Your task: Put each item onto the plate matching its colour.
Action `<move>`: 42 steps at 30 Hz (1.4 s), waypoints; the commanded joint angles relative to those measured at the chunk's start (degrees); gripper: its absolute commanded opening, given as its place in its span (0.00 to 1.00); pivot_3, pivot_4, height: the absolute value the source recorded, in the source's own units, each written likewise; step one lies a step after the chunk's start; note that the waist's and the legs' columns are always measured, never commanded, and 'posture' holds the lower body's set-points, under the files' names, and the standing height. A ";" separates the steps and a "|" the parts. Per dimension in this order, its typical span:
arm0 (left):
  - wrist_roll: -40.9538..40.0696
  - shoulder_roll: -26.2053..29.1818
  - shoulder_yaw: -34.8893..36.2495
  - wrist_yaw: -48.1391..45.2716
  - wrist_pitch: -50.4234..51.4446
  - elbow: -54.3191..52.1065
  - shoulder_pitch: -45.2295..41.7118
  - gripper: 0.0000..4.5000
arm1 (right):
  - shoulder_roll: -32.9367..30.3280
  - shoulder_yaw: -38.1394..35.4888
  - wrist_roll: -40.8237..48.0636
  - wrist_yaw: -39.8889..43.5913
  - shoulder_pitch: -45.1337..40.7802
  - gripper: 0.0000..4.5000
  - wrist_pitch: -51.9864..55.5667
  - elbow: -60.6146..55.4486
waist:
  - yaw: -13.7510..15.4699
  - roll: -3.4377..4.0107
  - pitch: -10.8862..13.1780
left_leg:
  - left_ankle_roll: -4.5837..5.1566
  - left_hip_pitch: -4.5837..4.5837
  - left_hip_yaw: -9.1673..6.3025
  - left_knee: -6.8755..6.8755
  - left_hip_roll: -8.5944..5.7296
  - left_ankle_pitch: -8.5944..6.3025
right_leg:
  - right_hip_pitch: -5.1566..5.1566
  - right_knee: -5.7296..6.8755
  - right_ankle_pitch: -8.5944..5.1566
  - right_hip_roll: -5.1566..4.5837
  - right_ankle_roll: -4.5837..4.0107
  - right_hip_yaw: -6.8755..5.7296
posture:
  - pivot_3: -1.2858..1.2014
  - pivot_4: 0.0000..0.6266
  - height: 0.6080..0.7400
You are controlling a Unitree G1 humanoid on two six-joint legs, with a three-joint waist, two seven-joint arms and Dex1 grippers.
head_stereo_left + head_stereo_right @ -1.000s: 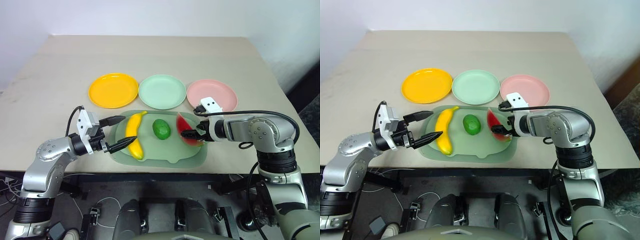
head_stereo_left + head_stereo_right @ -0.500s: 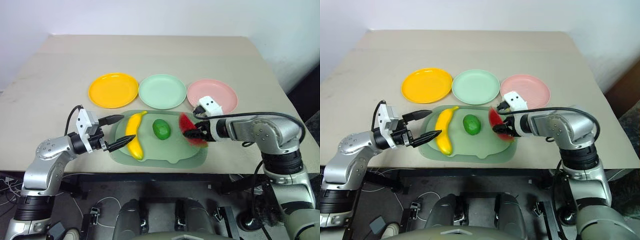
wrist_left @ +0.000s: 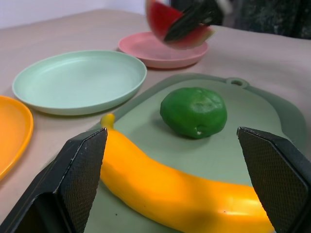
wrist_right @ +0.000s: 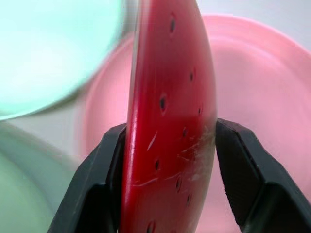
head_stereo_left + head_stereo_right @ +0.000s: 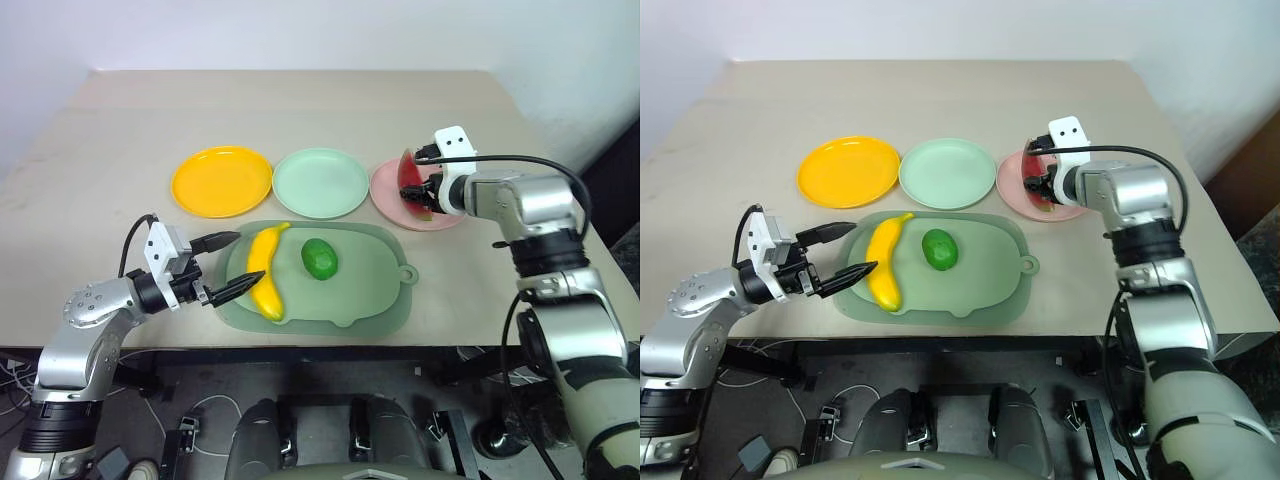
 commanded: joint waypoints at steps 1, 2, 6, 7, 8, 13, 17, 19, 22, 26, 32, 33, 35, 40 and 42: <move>-1.28 0.74 3.15 1.28 0.20 -3.73 1.48 1.00 | 1.07 -0.67 -3.51 0.57 -4.73 0.51 -6.33 8.38 | -0.13 0.01 0.01 | 0.00 -0.03 0.00 0.00 0.00 0.00 | -0.02 -0.01 0.00 0.00 0.00 0.00 | 0.52 0.24 0.66; -1.47 0.82 3.48 1.50 0.34 -4.12 1.85 1.00 | 1.36 -0.57 -4.41 0.86 -5.36 0.51 -7.73 10.29 | -0.22 0.01 0.01 | 0.00 -0.04 -0.01 0.00 0.00 0.00 | -0.02 -0.01 0.00 0.00 0.00 0.00 | 0.52 0.24 0.66; -1.78 0.85 4.58 2.49 0.74 -5.79 3.62 1.00 | 2.13 -0.61 -7.06 2.26 -7.32 0.73 -11.46 15.80 | -0.23 0.02 0.01 | -0.01 -0.02 0.00 0.01 0.01 0.00 | -0.01 0.01 0.00 0.00 0.00 0.02 | 0.52 0.24 0.66; -1.93 0.87 4.76 2.70 0.82 -6.11 3.88 1.00 | 2.18 -0.59 -7.51 3.01 -7.65 0.80 -11.83 16.33 | -0.23 0.02 0.01 | -0.01 -0.02 0.00 0.01 0.01 0.00 | -0.02 0.02 0.00 0.00 0.00 0.02 | 0.52 0.24 0.66; -2.05 0.91 4.84 2.84 0.88 -6.30 4.03 1.00 | 2.23 -0.65 -7.86 3.59 -7.90 0.89 -12.07 16.72 | -0.23 0.03 0.02 | -0.01 -0.02 0.00 0.01 0.01 0.00 | -0.02 0.02 0.00 0.00 0.00 0.03 | 0.52 0.24 0.66; -2.12 1.36 5.01 2.94 0.90 -6.40 4.63 1.00 | 0.86 -2.53 -9.32 1.18 -8.20 0.99 -12.74 15.08 | -0.20 0.04 0.03 | -0.01 -0.02 0.00 0.02 0.01 0.01 | -0.03 0.03 0.00 0.00 0.00 0.03 | 0.52 0.24 0.66; -2.39 1.41 4.95 2.64 0.92 -5.79 3.89 1.00 | -0.31 -5.80 -6.92 2.58 -5.59 0.99 -9.79 5.18 | -0.18 0.08 0.05 | -0.01 -0.03 0.00 0.02 0.02 0.01 | -0.04 0.03 0.00 0.00 0.00 0.04 | 0.52 0.24 0.66; -2.45 1.40 4.85 2.26 0.80 -5.20 3.31 1.00 | -1.10 -6.85 -5.38 4.79 -2.57 0.99 -7.88 -2.91 | -0.14 0.09 0.05 | -0.01 -0.04 -0.01 0.01 0.02 0.01 | -0.05 0.02 0.00 0.00 0.00 0.05 | 0.52 0.24 0.66; -2.52 1.53 4.49 1.23 0.70 -4.07 2.05 1.00 | -2.46 -8.86 -1.37 9.68 3.97 0.99 -6.93 -16.77 | -0.03 0.08 0.05 | -0.01 -0.02 -0.03 0.00 0.03 0.00 | -0.02 -0.01 0.00 0.00 0.01 0.05 | 0.52 0.24 0.66; -2.78 1.77 4.66 -0.13 0.87 -2.49 0.59 1.00 | -3.03 -13.81 8.73 16.04 13.07 0.99 -1.27 -33.92 | -0.04 0.08 0.05 | -0.01 0.01 -0.06 0.01 0.02 0.00 | 0.03 0.00 0.00 0.00 0.00 0.03 | 0.52 0.24 0.66; -2.64 1.76 4.44 -1.29 0.70 -0.56 -0.74 1.00 | -3.78 -14.56 22.59 22.54 25.94 0.99 7.92 -54.72 | -0.01 0.07 0.04 | -0.01 0.03 -0.10 -0.01 0.02 0.00 | 0.06 -0.04 0.01 0.01 0.00 0.02 | 0.52 0.24 0.66; -2.61 1.70 4.43 -1.27 0.71 -0.48 -0.91 1.00 | -2.86 -14.22 23.78 21.55 27.02 0.99 9.31 -56.26 | -0.06 0.07 0.04 | -0.01 0.07 -0.11 -0.01 0.03 0.00 | 0.11 -0.04 0.01 0.01 0.00 0.01 | 0.52 0.24 0.66; -2.53 1.61 4.33 -1.19 0.79 -0.32 -1.31 1.00 | -0.94 -12.66 24.13 19.18 28.33 0.99 10.37 -57.45 | -0.09 0.03 0.02 | 0.00 0.11 -0.13 0.00 0.03 -0.01 | 0.13 -0.04 0.01 0.00 -0.01 0.02 | 0.52 0.24 0.66; -2.54 1.46 4.31 -0.83 0.99 -0.60 -1.42 1.00 | 2.27 -8.97 23.65 15.36 29.73 0.99 11.57 -57.58 | 0.08 0.03 0.02 | 0.00 0.09 -0.13 -0.01 0.01 -0.01 | 0.13 -0.05 0.01 0.00 -0.01 0.01 | 0.52 0.24 0.66; -2.57 1.40 4.40 -0.62 1.02 -0.68 -1.44 1.00 | 3.57 -7.50 23.36 13.37 29.30 0.99 13.18 -56.47 | 0.09 0.03 0.02 | 0.00 0.08 -0.13 -0.01 0.00 -0.01 | 0.13 -0.06 0.01 0.00 -0.01 0.01 | 0.52 0.24 0.66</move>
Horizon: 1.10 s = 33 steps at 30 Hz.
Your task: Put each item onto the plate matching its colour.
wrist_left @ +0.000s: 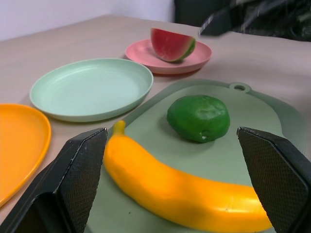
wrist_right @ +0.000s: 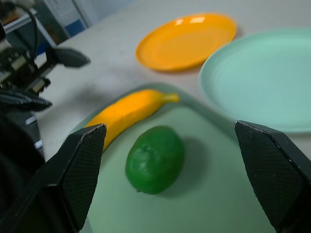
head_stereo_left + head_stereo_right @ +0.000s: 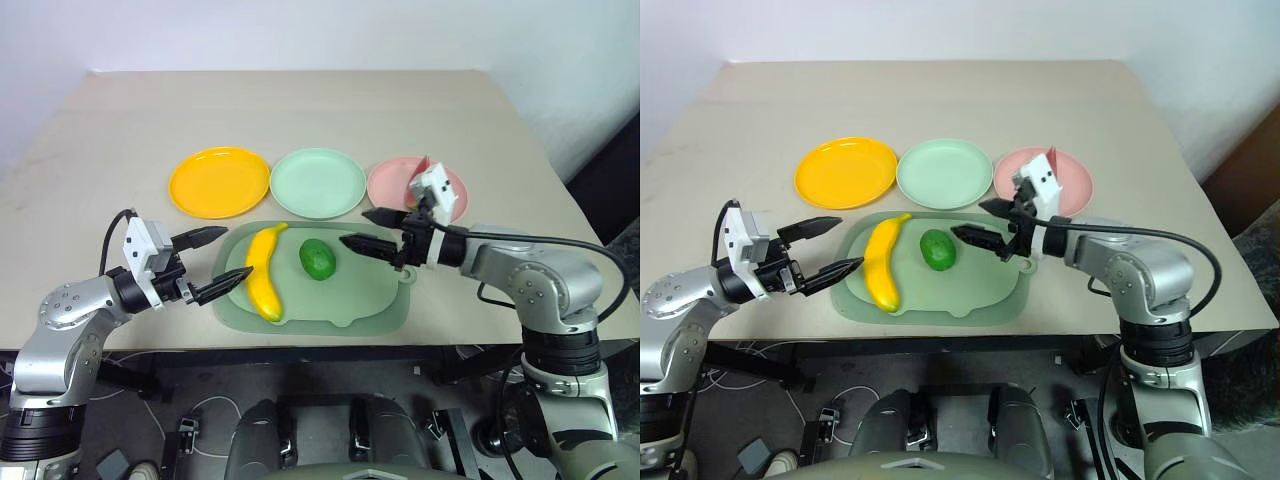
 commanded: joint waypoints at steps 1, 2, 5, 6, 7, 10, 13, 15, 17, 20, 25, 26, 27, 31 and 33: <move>-0.54 0.11 0.67 0.37 -0.34 -0.70 -0.67 1.00 | 1.97 1.90 -0.08 -3.26 -0.95 0.99 1.90 -0.20 | -0.02 -0.01 0.00 | 0.00 0.00 0.00 0.00 0.00 0.00 | 0.00 0.00 0.00 0.00 0.00 0.00 | 0.52 0.24 0.66; -0.51 0.08 0.59 0.43 -0.33 -0.74 -0.69 1.00 | 2.70 2.67 -0.46 -4.10 -1.27 0.99 2.12 0.50 | -0.03 -0.01 -0.01 | 0.00 0.01 0.00 0.00 0.00 0.00 | 0.01 0.01 0.00 0.00 0.00 0.00 | 0.52 0.24 0.66; -0.39 -0.16 0.20 0.71 -0.37 -1.08 -0.69 1.00 | 4.69 5.59 -2.65 -6.71 -2.36 0.99 2.60 3.51 | -0.06 -0.01 -0.01 | 0.00 0.01 0.01 0.00 0.00 0.00 | 0.00 0.01 0.00 0.00 0.00 0.00 | 0.52 0.24 0.66; -0.30 -0.31 0.04 0.83 -0.45 -1.18 -0.70 1.00 | 5.57 6.05 -2.52 -7.13 -2.77 0.99 3.24 4.30 | -0.08 -0.01 -0.01 | 0.00 0.00 0.01 0.00 0.00 0.00 | 0.00 0.01 0.00 0.00 0.00 0.00 | 0.52 0.24 0.66; -0.29 -0.43 -0.04 0.94 -0.50 -1.23 -0.70 1.00 | 6.36 6.24 -2.31 -7.43 -3.11 0.99 3.74 4.80 | -0.11 -0.01 -0.01 | 0.00 0.00 0.01 0.00 0.00 0.00 | 0.00 0.01 0.00 0.00 0.00 0.00 | 0.52 0.24 0.66; -0.10 -0.80 -0.01 1.23 -0.84 -1.20 -0.57 1.00 | 6.82 9.46 -4.39 -8.53 -4.22 0.99 4.86 6.37 | -0.11 -0.01 -0.01 | 0.00 -0.01 0.01 0.00 0.00 0.00 | -0.01 0.01 0.00 0.01 0.00 0.00 | 0.52 0.24 0.66; 0.11 -1.21 -0.11 1.75 -1.12 -1.66 -0.27 1.00 | 6.09 12.71 -6.67 -8.70 -4.85 0.99 5.25 7.74 | -0.11 -0.02 -0.01 | 0.00 0.00 0.01 0.00 0.00 0.00 | -0.01 0.01 0.00 0.00 0.00 0.00 | 0.52 0.24 0.66; 0.04 -1.42 -0.19 2.03 -1.02 -2.12 -0.06 1.00 | 6.94 12.21 -5.65 -8.02 -5.43 0.99 6.51 8.57 | -0.10 -0.01 -0.01 | 0.00 -0.01 0.01 0.00 0.00 0.00 | -0.01 0.01 0.00 0.00 0.00 0.00 | 0.52 0.24 0.66; 0.01 -1.50 -0.16 2.20 -1.01 -2.26 0.09 1.00 | 7.09 12.81 -5.67 -7.53 -5.88 0.99 6.80 8.76 | -0.12 -0.02 -0.01 | 0.00 -0.02 0.01 0.00 0.00 0.00 | -0.01 0.01 0.00 0.00 0.00 0.00 | 0.52 0.24 0.66; 0.05 -1.61 -0.17 2.58 -1.03 -2.44 0.28 1.00 | 7.48 13.08 -6.52 -7.58 -6.62 0.90 5.66 8.81 | -0.15 -0.02 -0.01 | 0.00 -0.01 0.01 0.00 0.00 0.00 | -0.02 0.01 0.00 0.01 0.00 -0.01 | 0.52 0.24 0.66; 0.01 -1.53 0.12 2.92 -0.92 -3.08 0.91 1.00 | 6.37 11.46 -5.86 -6.40 -7.84 0.60 5.62 7.32 | -0.11 -0.01 -0.01 | 0.00 -0.02 0.02 0.00 0.00 0.00 | -0.02 0.01 0.00 0.01 0.00 0.00 | 0.52 0.24 0.66; -0.01 -1.51 0.21 3.01 -0.89 -3.21 1.04 1.00 | 5.91 10.96 -5.37 -5.70 -8.26 0.60 5.47 6.70 | -0.11 -0.01 -0.01 | 0.00 -0.02 0.01 0.00 0.00 0.00 | -0.02 0.01 0.00 0.01 0.00 -0.01 | 0.52 0.24 0.66; 0.00 -1.49 0.29 3.15 -0.87 -3.24 1.06 1.00 | 5.50 10.45 -4.92 -4.86 -8.74 0.60 4.99 6.15 | -0.10 -0.01 -0.01 | 0.00 -0.02 0.01 0.00 0.00 0.00 | -0.02 0.01 0.00 0.01 0.00 -0.01 | 0.52 0.24 0.66; -0.04 -1.55 0.67 3.89 -0.86 -3.53 1.03 1.00 | 6.08 8.41 -5.09 -3.38 -12.60 0.60 1.10 8.34 | -0.16 -0.01 -0.01 | 0.00 -0.02 0.01 0.00 0.00 0.00 | -0.03 0.01 0.00 0.01 0.00 -0.01 | 0.52 0.24 0.66; -0.19 -1.52 0.71 4.12 -0.80 -4.06 1.46 1.00 | 7.73 7.70 -6.76 -4.30 -15.34 0.60 -2.61 12.52 | -0.32 -0.01 -0.01 | 0.00 -0.02 0.02 -0.01 0.00 0.00 | -0.04 0.01 0.00 0.01 0.00 -0.01 | 0.52 0.24 0.66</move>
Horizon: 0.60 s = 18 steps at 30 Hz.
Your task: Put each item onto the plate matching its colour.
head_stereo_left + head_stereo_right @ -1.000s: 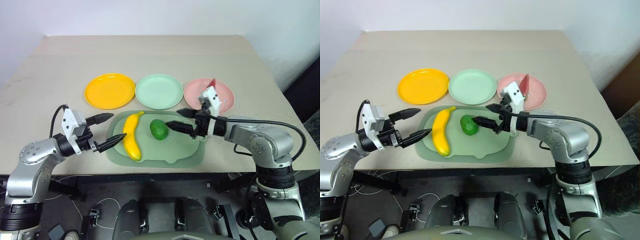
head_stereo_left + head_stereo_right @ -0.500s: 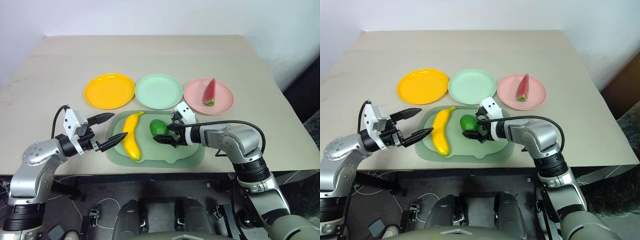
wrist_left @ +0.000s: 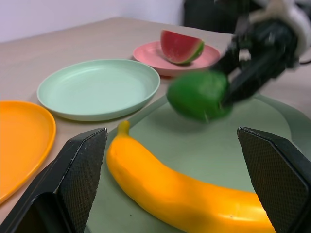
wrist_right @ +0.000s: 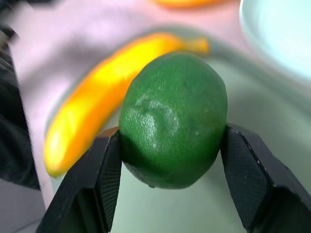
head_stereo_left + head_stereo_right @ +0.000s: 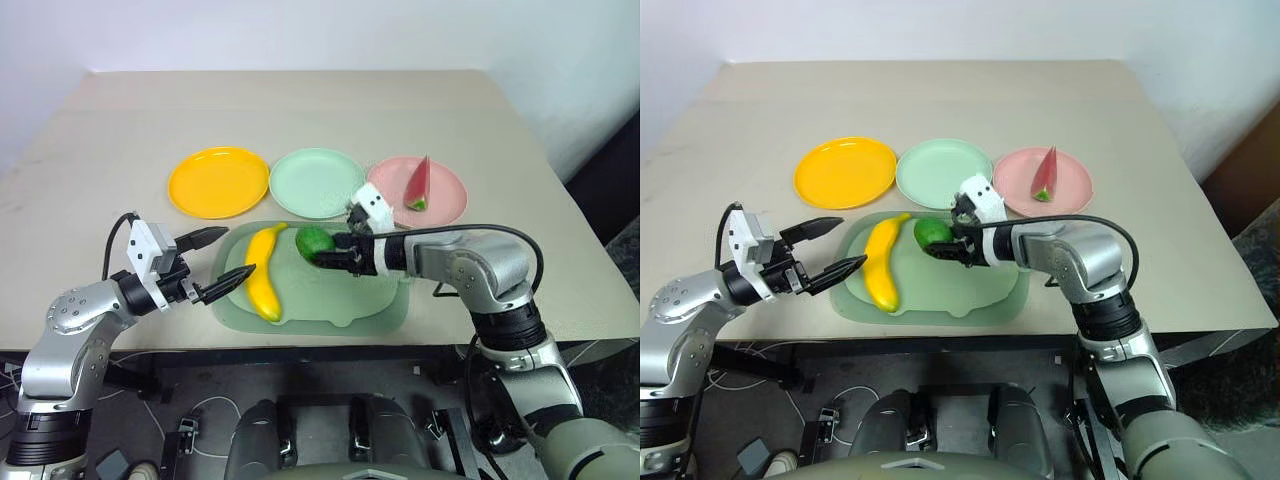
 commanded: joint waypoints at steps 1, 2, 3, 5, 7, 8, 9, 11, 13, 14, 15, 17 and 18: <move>-0.51 0.16 1.08 0.56 -0.64 -2.88 0.64 1.00 | 2.73 -2.44 -2.57 -1.22 -6.16 0.60 -7.26 6.23 | -0.19 0.00 0.00 | 0.00 0.01 0.02 0.00 0.00 0.00 | 0.00 0.01 0.00 0.01 0.00 0.01 | 0.52 0.24 0.66; -0.51 0.10 1.04 0.76 -0.59 -3.14 0.78 1.00 | 3.33 -2.29 -3.98 -2.00 -7.54 0.60 -8.79 9.35 | -0.15 0.00 0.00 | 0.00 0.01 0.02 0.00 0.00 0.00 | -0.01 0.01 0.00 0.01 0.00 0.00 | 0.52 0.24 0.66; -0.52 0.01 1.04 1.03 -0.54 -3.40 0.90 1.00 | 4.02 -2.07 -5.51 -2.63 -9.23 0.60 -10.69 13.30 | -0.13 0.00 0.00 | 0.00 0.01 0.03 -0.01 0.01 0.00 | 0.00 0.01 0.00 0.02 0.00 0.00 | 0.52 0.24 0.66; -0.53 -0.14 1.17 1.50 -0.55 -3.80 1.25 1.00 | 5.52 -1.66 -8.23 -3.44 -12.53 0.60 -14.38 21.33 | -0.07 0.00 0.00 | 0.00 0.01 0.05 0.00 0.00 0.00 | 0.01 0.01 0.00 0.02 0.00 0.00 | 0.52 0.24 0.66; -0.53 -0.14 1.42 1.85 -0.67 -4.30 1.96 1.00 | 7.19 -1.41 -10.99 -4.05 -15.96 0.60 -18.40 30.01 | -0.09 0.00 0.00 | 0.00 0.00 0.06 0.01 -0.01 0.00 | 0.01 0.01 0.00 0.02 0.00 0.00 | 0.52 0.24 0.66; -0.62 -0.17 1.60 2.07 -0.65 -4.57 2.26 1.00 | 8.00 -1.44 -12.15 -4.05 -17.58 0.60 -20.32 34.10 | -0.09 0.00 0.00 | 0.00 0.00 0.07 0.01 -0.01 0.00 | 0.00 0.01 0.00 0.02 0.00 0.00 | 0.52 0.24 0.66; -0.71 -0.19 1.82 2.29 -0.62 -4.88 2.57 1.00 | 8.86 -1.46 -13.31 -3.90 -19.19 0.60 -22.54 38.30 | -0.07 0.01 0.00 | 0.00 -0.03 0.07 0.01 0.00 0.00 | -0.03 0.02 0.00 0.02 0.00 0.00 | 0.52 0.24 0.66; -0.73 -0.20 2.23 2.57 -0.67 -5.38 3.27 1.00 | 10.41 -1.11 -15.83 -3.64 -21.89 0.60 -27.61 46.09 | -0.18 0.01 0.01 | -0.01 -0.04 0.08 0.01 0.00 0.01 | -0.05 0.02 0.00 0.02 0.00 0.01 | 0.52 0.24 0.66; -0.63 -0.24 2.63 2.95 -0.87 -5.91 4.14 1.00 | 11.78 -0.63 -18.72 -4.15 -24.12 0.60 -33.16 53.62 | -0.24 0.02 0.01 | -0.01 -0.05 0.09 0.00 0.00 0.01 | -0.06 0.02 0.00 0.02 0.01 0.01 | 0.52 0.24 0.66; -0.51 -0.28 2.86 3.22 -1.01 -6.13 4.57 1.00 | 12.39 -0.68 -19.94 -4.85 -25.16 0.60 -35.42 57.08 | -0.27 0.02 0.01 | -0.01 -0.04 0.11 0.00 0.00 0.01 | -0.07 0.03 0.00 0.02 0.01 0.02 | 0.52 0.24 0.66; -0.40 -0.32 3.10 3.52 -1.15 -6.34 4.97 1.00 | 12.94 -0.62 -21.32 -5.81 -26.15 0.60 -37.71 60.42 | -0.29 0.02 0.01 | -0.01 -0.04 0.11 0.00 0.01 0.01 | -0.08 0.03 0.00 0.02 0.01 0.02 | 0.52 0.24 0.66; -0.51 -0.38 3.45 3.97 -1.25 -6.76 5.50 1.00 | 13.66 -0.73 -23.35 -6.42 -27.53 0.60 -41.72 65.24 | -0.21 0.02 0.01 | -0.02 -0.05 0.12 0.00 0.01 0.01 | -0.09 0.04 0.00 0.03 0.01 0.02 | 0.52 0.24 0.66; -0.64 -0.36 3.57 4.15 -1.25 -7.00 5.72 1.00 | 13.92 -1.27 -23.74 -6.50 -28.21 0.60 -42.67 67.11 | -0.18 0.02 0.01 | -0.01 -0.06 0.11 0.01 0.01 0.01 | -0.09 0.04 0.00 0.02 0.01 0.02 | 0.52 0.24 0.66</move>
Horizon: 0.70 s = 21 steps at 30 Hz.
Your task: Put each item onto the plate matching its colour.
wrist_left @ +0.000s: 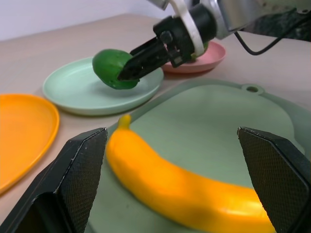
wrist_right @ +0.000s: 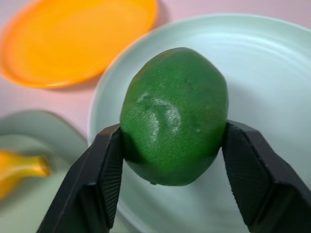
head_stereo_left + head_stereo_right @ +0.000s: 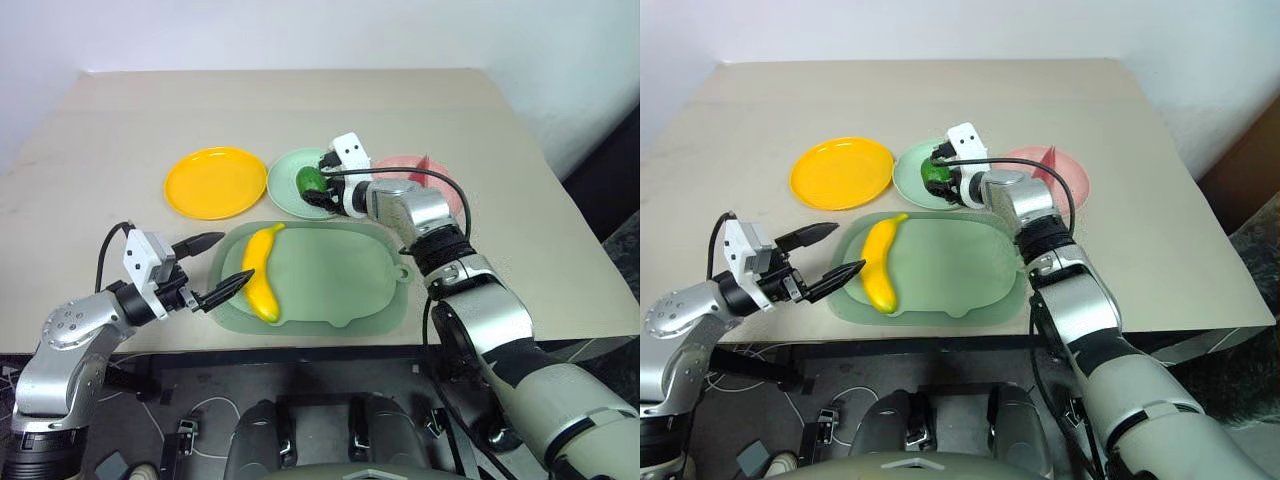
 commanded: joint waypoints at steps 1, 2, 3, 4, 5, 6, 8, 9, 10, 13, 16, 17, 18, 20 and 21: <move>-0.68 0.13 2.47 0.90 -1.11 -3.03 0.80 1.00 | 1.07 -1.66 -2.18 -0.85 -4.07 0.60 -6.01 6.02 | 0.03 0.00 0.00 | 0.00 -0.01 0.00 0.02 0.00 0.00 | 0.00 0.00 0.00 0.00 0.00 0.00 | 0.52 0.24 0.66; -0.98 0.03 2.88 1.35 -0.97 -3.52 1.22 1.00 | 0.96 -2.41 -1.96 0.12 -4.84 0.76 -5.58 7.14 | 0.03 0.00 0.00 | 0.00 -0.01 0.00 0.03 0.00 0.00 | 0.00 0.01 0.00 -0.01 0.00 0.00 | 0.52 0.24 0.66; -1.20 -0.10 3.19 1.71 -0.87 -3.96 1.65 1.00 | 0.74 -3.11 -1.53 1.38 -5.34 0.80 -5.35 7.41 | 0.01 0.00 0.00 | 0.00 -0.01 -0.01 0.03 0.00 0.00 | 0.00 0.02 0.00 -0.01 0.00 0.00 | 0.52 0.24 0.66; -1.36 -0.18 3.38 1.94 -0.82 -4.21 1.93 1.00 | 0.62 -3.60 -1.34 2.35 -5.72 0.88 -5.32 7.68 | 0.00 0.00 0.00 | 0.00 -0.01 -0.02 0.03 0.01 0.00 | 0.00 0.04 0.00 -0.01 0.00 0.00 | 0.52 0.24 0.66; -1.83 -0.64 3.50 2.50 -0.54 -4.66 2.23 1.00 | 0.16 -4.47 -0.68 3.60 -5.70 0.95 -5.72 6.34 | 0.00 0.00 0.00 | 0.00 -0.01 -0.03 0.03 0.01 0.00 | 0.00 0.04 0.00 -0.01 0.00 0.01 | 0.52 0.24 0.66; -2.16 -1.10 3.58 3.09 -0.35 -4.98 2.39 1.00 | -0.30 -5.40 0.02 4.69 -5.45 0.99 -5.68 4.59 | 0.03 0.01 0.00 | 0.00 0.00 -0.03 0.03 0.01 0.00 | 0.00 0.03 0.00 -0.01 0.00 0.01 | 0.52 0.24 0.66; -2.31 -1.67 3.60 3.97 -0.23 -5.32 2.45 1.00 | -1.21 -6.79 1.68 8.00 -4.07 0.99 -4.43 -0.32 | 0.06 0.02 0.01 | 0.00 -0.01 -0.04 0.03 0.01 0.00 | 0.00 0.03 0.00 -0.01 0.00 0.01 | 0.52 0.24 0.66; -2.26 -1.81 3.51 4.11 -0.18 -5.44 2.44 1.00 | -1.84 -6.99 3.06 10.65 -2.07 0.99 -2.43 -5.09 | 0.07 0.01 0.01 | 0.00 -0.02 -0.04 0.03 0.01 0.00 | 0.00 0.03 0.00 -0.01 0.00 0.01 | 0.52 0.24 0.66; -2.21 -1.90 3.43 4.21 -0.14 -5.54 2.42 1.00 | -2.43 -7.01 4.37 12.65 0.20 0.99 -0.36 -10.31 | 0.10 0.01 0.01 | 0.00 -0.02 -0.05 0.03 0.01 0.00 | 0.00 0.03 0.00 -0.01 0.00 0.01 | 0.52 0.24 0.66; -1.85 -2.63 3.22 5.64 -0.26 -5.23 1.78 1.00 | -4.19 -6.34 7.32 14.65 8.26 0.99 6.62 -27.33 | 0.27 -0.01 -0.01 | 0.00 0.00 -0.11 0.01 0.02 0.00 | 0.06 -0.03 0.00 -0.01 0.00 -0.01 | 0.52 0.24 0.66; -0.12 -4.38 2.48 9.01 -1.01 -5.05 0.42 1.00 | -6.42 -6.64 11.47 14.92 16.26 0.99 15.25 -43.38 | 0.40 -0.01 -0.01 | 0.00 0.00 -0.15 0.02 0.01 0.00 | 0.10 -0.04 0.00 -0.03 0.00 -0.03 | 0.52 0.24 0.66; 0.94 -4.88 1.96 10.03 -1.37 -5.26 0.25 1.00 | -7.36 -7.17 12.91 14.64 18.79 0.99 17.93 -48.17 | 0.30 -0.01 -0.01 | 0.00 0.00 -0.15 0.03 0.01 0.00 | 0.10 -0.03 0.00 -0.04 0.00 -0.03 | 0.52 0.24 0.66; 1.70 -5.31 1.60 10.91 -1.60 -5.43 0.13 1.00 | -8.29 -7.51 13.95 14.55 21.22 0.99 19.30 -52.50 | 0.28 -0.01 -0.01 | 0.00 0.01 -0.15 0.03 0.01 0.00 | 0.09 -0.02 0.01 -0.04 0.00 -0.03 | 0.52 0.24 0.66; 2.38 -5.97 1.25 12.29 -1.45 -5.60 -0.14 1.00 | -10.47 -8.34 16.55 14.98 25.75 0.99 21.60 -60.79 | 0.24 -0.01 -0.01 | 0.00 0.01 -0.15 0.03 0.00 0.00 | 0.09 -0.02 0.01 -0.04 0.00 -0.03 | 0.52 0.24 0.66; 2.51 -6.23 1.04 12.72 -1.29 -5.81 -0.20 1.00 | -11.69 -9.03 18.54 15.54 27.54 0.99 23.41 -64.27 | 0.24 -0.01 -0.01 | 0.00 0.01 -0.15 0.02 0.00 0.00 | 0.09 -0.02 0.01 -0.04 0.00 -0.03 | 0.52 0.24 0.66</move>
